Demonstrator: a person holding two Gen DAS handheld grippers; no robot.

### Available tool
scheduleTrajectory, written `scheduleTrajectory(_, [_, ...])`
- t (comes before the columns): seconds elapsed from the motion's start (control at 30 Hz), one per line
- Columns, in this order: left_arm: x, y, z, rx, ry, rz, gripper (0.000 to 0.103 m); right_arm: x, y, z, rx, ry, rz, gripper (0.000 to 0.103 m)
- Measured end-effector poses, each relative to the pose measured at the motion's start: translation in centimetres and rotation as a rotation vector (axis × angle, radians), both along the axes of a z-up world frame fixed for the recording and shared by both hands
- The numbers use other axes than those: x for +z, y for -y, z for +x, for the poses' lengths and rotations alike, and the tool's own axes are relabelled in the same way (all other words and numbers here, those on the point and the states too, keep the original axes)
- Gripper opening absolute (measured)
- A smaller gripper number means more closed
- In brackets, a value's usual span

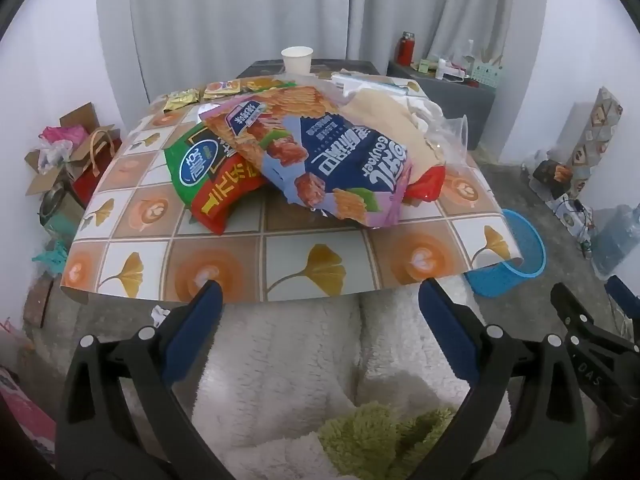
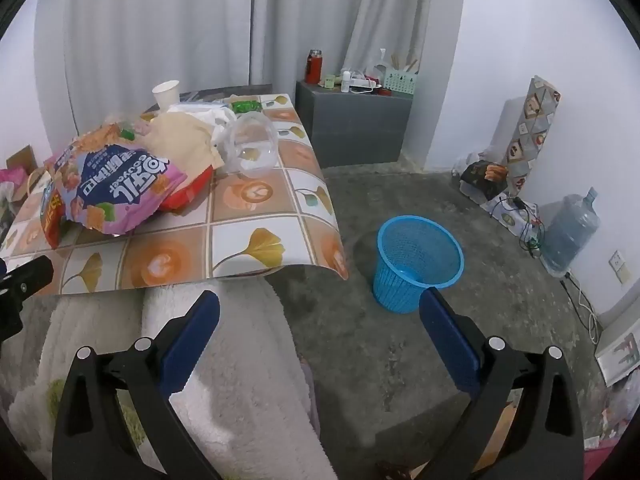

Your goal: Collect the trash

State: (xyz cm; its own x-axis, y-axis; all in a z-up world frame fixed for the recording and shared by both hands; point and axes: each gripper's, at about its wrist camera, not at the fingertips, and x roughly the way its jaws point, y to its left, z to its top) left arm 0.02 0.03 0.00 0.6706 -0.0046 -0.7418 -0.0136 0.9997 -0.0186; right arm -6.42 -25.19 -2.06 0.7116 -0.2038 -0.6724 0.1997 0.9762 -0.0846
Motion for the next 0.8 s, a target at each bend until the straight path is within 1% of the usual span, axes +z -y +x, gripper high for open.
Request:
scheduleTrajectory(0.43, [0.09,0.03,0.50,0.005,0.002,0.004,0.094,0.43,-0.19,0.21,-0.002,0.006,-0.003,0.097])
scheduleTrajectory(0.47, [0.37,-0.19,-0.34,0.004,0.011,0.001,0.094,0.51,-0.06,0.05,0.001,0.008,-0.002,0.097])
scheduleTrajectory(0.5, [0.33,-0.21,-0.33,0.004,0.012,0.000,0.094,0.41,-0.01,0.02,0.001,0.009,0.000,0.097])
scheduleTrajectory(0.8, [0.12,-0.73,0.26,0.004,0.003,-0.003,0.094,0.36,-0.03,-0.03,0.001,0.010,-0.001,0.097])
